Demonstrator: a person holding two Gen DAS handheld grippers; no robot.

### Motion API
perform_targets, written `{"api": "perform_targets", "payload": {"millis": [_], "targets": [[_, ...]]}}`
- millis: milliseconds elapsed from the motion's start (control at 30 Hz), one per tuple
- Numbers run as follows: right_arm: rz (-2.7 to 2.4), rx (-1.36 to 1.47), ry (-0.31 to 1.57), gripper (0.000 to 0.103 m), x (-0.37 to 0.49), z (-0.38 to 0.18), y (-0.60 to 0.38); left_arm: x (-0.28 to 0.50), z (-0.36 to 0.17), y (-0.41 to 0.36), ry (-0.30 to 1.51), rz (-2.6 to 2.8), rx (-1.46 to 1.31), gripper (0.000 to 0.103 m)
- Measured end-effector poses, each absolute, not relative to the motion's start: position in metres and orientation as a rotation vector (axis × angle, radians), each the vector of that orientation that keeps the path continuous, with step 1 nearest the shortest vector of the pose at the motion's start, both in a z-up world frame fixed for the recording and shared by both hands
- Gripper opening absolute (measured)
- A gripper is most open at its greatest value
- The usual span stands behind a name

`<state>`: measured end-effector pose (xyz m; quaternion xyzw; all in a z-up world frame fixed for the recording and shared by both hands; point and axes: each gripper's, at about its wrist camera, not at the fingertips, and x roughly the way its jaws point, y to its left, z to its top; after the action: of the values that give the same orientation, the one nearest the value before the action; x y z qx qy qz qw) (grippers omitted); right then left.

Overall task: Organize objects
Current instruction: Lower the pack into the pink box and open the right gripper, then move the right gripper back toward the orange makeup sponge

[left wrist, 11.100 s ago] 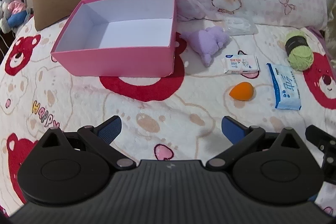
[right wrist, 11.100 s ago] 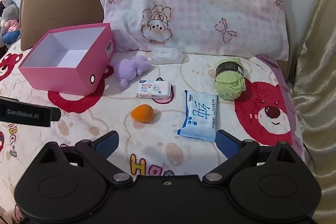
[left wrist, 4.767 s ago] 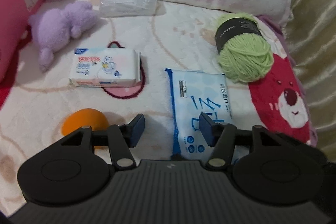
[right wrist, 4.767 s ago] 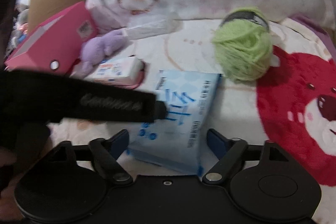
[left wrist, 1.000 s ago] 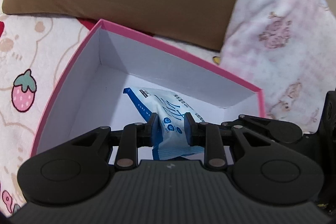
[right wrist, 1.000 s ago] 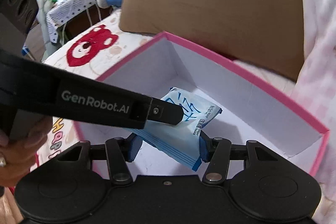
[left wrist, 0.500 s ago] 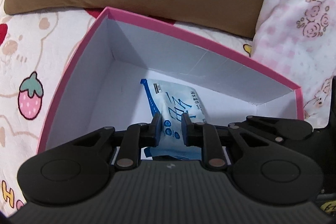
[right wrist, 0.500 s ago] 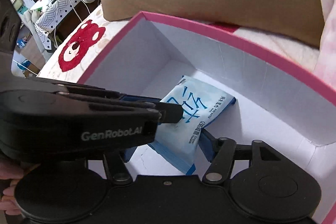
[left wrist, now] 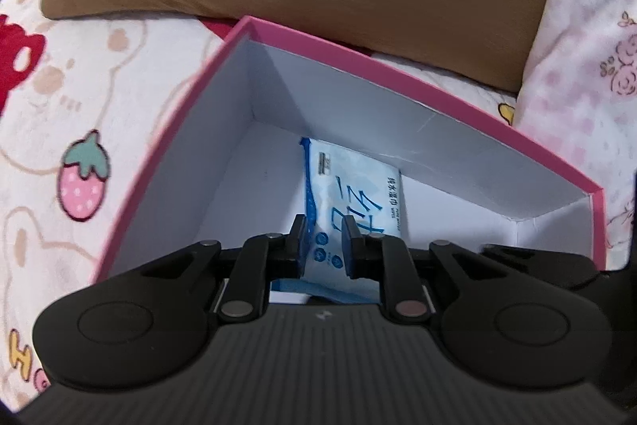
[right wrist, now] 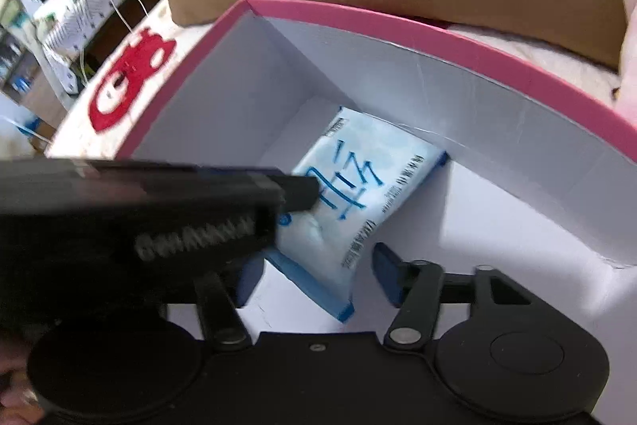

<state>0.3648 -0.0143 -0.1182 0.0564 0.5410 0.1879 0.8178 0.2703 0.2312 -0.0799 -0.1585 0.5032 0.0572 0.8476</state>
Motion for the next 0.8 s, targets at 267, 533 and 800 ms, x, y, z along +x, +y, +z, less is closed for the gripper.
{"api": "perform_targets", "payload": {"millis": [267, 533, 800], "targets": [[0.415, 0.126, 1.049, 0.073, 0.326, -0.072, -0.040, 0.236, -0.039, 0.230, 1.016, 0.101, -0.310, 0.021], [0.407, 0.104, 0.953, 0.074, 0.278, -0.026, -0.058, 0.204, -0.010, 0.221, 1.035, 0.101, -0.289, 0.042], [0.389, 0.044, 0.920, 0.073, 0.228, 0.006, -0.073, 0.175, 0.023, 0.207, 1.060, 0.050, -0.283, 0.045]]}}
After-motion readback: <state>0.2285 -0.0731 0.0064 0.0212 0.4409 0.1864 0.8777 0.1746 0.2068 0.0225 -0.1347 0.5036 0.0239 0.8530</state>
